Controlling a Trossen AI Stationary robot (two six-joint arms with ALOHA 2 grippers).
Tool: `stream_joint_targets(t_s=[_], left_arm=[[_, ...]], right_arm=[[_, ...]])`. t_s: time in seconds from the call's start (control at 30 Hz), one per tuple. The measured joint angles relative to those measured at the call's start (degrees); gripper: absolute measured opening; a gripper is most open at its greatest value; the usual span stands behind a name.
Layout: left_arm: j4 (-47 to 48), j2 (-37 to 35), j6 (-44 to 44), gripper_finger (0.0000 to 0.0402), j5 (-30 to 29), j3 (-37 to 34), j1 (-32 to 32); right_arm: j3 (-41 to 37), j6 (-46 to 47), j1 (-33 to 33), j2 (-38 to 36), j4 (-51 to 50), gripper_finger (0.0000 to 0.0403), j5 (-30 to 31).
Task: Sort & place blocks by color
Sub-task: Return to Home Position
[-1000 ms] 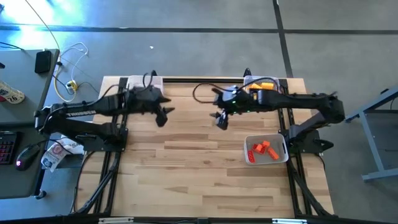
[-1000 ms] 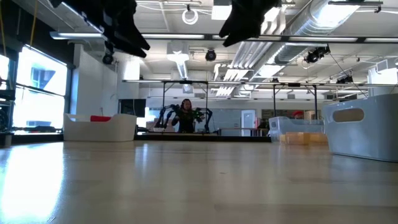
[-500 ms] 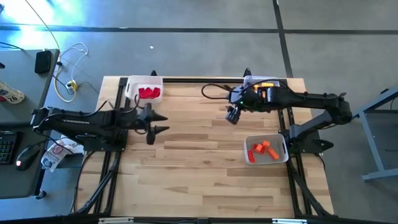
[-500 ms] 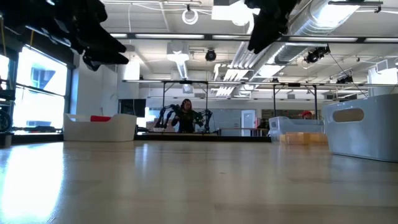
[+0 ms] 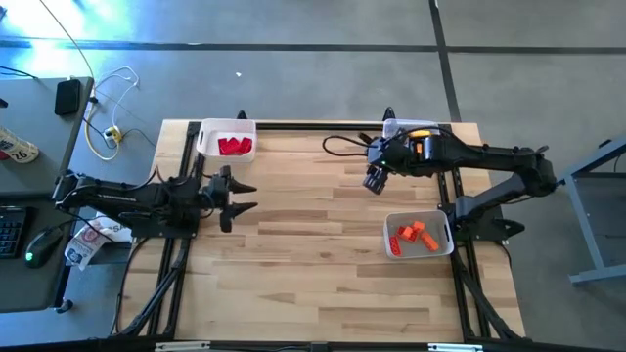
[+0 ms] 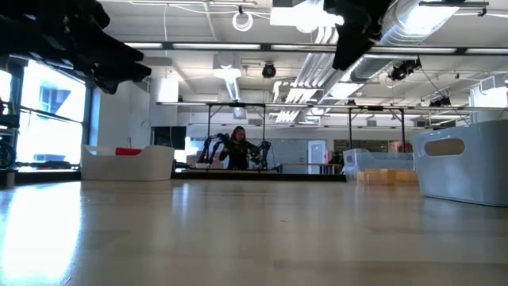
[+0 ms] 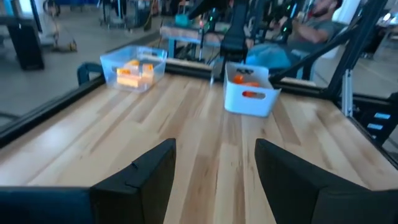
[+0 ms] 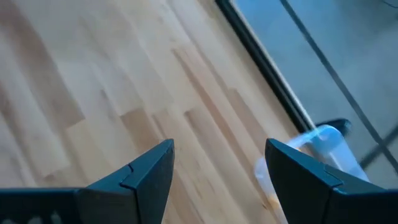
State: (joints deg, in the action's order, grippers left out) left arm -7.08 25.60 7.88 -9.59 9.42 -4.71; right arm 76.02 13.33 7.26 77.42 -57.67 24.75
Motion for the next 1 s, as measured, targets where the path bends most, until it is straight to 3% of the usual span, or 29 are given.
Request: stream_joint_targets(t_s=[0.17,0.3,0.43,0.7,0.87,1.0], left_arm=[[-4.48,-3.66,-0.93,0.0204,1.6,-3.0,-0.01],[-9.46,-6.1,-0.98,0.0204,4.88,-6.23,0.0],[-11.57,-8.3,-0.84,0.0204,6.51,-8.37,0.0],[-12.62,-14.02,-4.55,0.0204,6.82,-8.54,-0.14],[-9.16,-16.44,-5.74,0.0204,6.3,-8.54,-0.13],[-8.08,-16.69,-6.17,0.0204,6.15,-8.54,-0.13]], right_arm=[[-1.33,2.19,0.24,-2.45,-2.39,0.0238,3.93],[-10.74,2.31,0.42,-9.1,3.29,0.0238,2.69],[-20.22,3.17,0.64,-17.28,10.58,0.0238,-2.23],[-35.94,3.61,0.64,-35.37,23.18,0.0238,-4.42],[-46.36,3.1,0.64,-46.29,37.72,0.0238,-10.75],[-54.37,1.75,0.64,-52.29,49.63,0.0238,-19.96]])
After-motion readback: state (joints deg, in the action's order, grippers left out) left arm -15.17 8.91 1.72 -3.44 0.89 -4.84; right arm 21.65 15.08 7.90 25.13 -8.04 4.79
